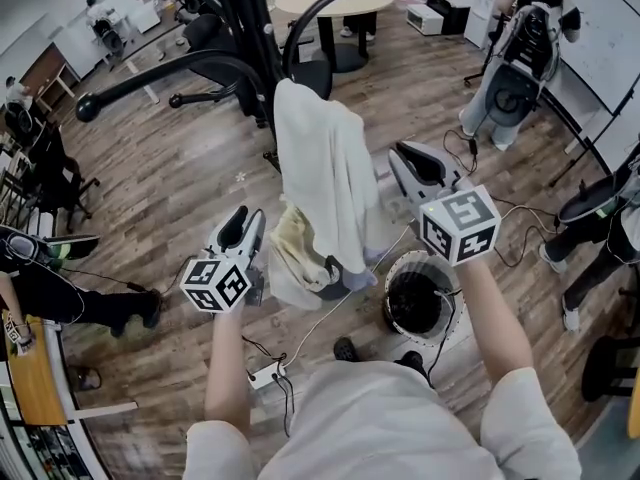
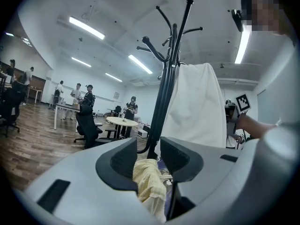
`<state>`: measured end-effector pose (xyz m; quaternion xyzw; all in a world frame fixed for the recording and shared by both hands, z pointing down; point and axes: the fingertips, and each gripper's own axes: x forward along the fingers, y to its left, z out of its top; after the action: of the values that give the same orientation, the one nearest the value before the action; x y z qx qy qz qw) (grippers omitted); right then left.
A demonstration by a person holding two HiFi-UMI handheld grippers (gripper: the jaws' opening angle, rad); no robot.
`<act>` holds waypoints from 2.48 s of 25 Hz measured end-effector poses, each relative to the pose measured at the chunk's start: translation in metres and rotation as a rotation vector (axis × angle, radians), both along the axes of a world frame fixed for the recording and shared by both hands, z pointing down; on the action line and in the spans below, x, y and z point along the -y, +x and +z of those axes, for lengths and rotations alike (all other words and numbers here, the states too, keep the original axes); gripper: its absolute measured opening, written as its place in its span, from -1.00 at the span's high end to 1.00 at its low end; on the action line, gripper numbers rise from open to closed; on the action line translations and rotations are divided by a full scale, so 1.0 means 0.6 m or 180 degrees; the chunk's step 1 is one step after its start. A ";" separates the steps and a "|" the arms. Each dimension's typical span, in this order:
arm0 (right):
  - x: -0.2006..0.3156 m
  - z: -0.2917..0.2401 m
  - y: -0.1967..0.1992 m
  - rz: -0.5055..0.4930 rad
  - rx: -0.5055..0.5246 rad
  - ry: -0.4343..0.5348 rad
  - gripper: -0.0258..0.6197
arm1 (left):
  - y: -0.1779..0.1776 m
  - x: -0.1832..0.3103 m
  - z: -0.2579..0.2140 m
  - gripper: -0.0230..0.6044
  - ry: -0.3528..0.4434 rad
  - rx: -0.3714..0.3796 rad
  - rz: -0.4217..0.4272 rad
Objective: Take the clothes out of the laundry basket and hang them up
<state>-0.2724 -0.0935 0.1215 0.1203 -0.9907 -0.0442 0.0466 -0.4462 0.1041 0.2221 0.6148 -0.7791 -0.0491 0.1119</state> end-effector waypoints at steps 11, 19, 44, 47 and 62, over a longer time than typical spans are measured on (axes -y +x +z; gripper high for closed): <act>-0.008 0.025 0.077 -0.0170 -0.0054 -0.0076 0.76 | 0.115 0.007 -0.044 0.45 0.0068 0.0263 0.0032; -0.012 0.062 0.158 -0.0310 -0.0154 -0.0137 0.80 | 0.217 0.026 -0.051 0.46 0.0052 0.0319 0.0070; -0.018 0.143 0.430 -0.0229 -0.0185 -0.0379 0.90 | 0.536 0.126 -0.043 0.73 0.0154 0.0340 0.0551; -0.015 0.151 0.449 -0.0222 -0.0183 -0.0416 0.90 | 0.561 0.134 -0.034 0.76 0.0140 0.0338 0.0576; -0.045 0.178 0.490 -0.0185 -0.0106 -0.0650 0.90 | 0.620 0.160 -0.012 0.85 0.0047 0.0280 0.0668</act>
<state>0.0218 -0.0663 0.2285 0.0854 -0.9922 0.0536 0.0738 -0.0743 0.0080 0.2147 0.6955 -0.7142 -0.0158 0.0776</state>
